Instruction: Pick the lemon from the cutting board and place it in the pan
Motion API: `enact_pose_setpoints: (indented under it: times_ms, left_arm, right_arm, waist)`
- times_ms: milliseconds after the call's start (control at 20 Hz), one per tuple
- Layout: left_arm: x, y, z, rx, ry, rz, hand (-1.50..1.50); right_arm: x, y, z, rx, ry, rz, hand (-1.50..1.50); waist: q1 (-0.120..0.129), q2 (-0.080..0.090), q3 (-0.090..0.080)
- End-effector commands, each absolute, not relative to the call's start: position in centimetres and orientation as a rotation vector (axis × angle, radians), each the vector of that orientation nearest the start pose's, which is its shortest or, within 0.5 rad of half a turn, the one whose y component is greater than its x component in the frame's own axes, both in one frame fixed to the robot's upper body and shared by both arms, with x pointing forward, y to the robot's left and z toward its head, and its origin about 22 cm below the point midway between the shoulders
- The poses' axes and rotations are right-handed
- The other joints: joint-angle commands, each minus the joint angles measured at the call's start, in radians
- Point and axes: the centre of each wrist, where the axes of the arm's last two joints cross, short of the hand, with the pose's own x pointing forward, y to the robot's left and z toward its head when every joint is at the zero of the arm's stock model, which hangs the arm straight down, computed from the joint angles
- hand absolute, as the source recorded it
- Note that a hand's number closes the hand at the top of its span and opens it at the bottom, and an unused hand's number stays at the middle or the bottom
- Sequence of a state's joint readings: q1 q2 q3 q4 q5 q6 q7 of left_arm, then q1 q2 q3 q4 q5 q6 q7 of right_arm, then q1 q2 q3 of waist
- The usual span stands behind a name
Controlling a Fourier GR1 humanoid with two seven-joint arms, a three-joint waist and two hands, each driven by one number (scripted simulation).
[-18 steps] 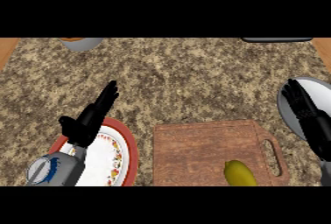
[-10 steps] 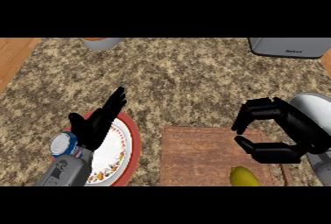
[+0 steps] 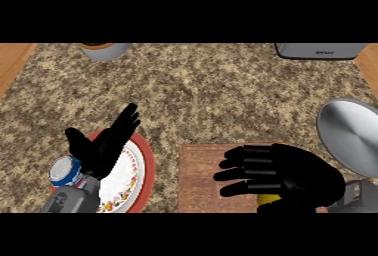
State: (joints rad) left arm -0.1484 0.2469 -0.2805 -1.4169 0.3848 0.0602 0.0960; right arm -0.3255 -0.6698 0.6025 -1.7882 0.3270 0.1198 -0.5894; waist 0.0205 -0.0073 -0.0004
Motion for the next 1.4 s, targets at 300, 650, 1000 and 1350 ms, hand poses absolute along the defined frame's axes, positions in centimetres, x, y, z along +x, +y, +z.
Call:
enact_pose_setpoints:
  times_ms: [300,650,1000,1350]
  left_arm:
    - [26.4,22.5,0.6,-0.209,-1.347,-0.055,0.00]
    - [24.6,22.1,-0.2,-0.221,-1.345,-0.076,0.00]
    - [24.5,22.6,-0.1,-0.205,-1.360,-0.074,0.00]
    - [25.7,21.2,1.5,-0.232,-1.370,-0.068,0.00]
  right_arm:
    - [21.6,-20.1,13.5,0.552,1.774,-2.722,-1.50]
    - [16.1,-17.8,12.2,0.870,1.214,-2.882,-1.50]
    - [8.6,-14.8,7.0,1.032,1.007,-2.936,-1.50]
    - [8.2,-13.7,5.1,1.132,0.992,-2.940,-1.50]
  waist:
    - [-0.049,-0.025,-0.006]
    - [-0.037,-0.016,-0.004]
    - [-0.035,-0.001,0.000]
    - [-0.022,0.006,0.001]
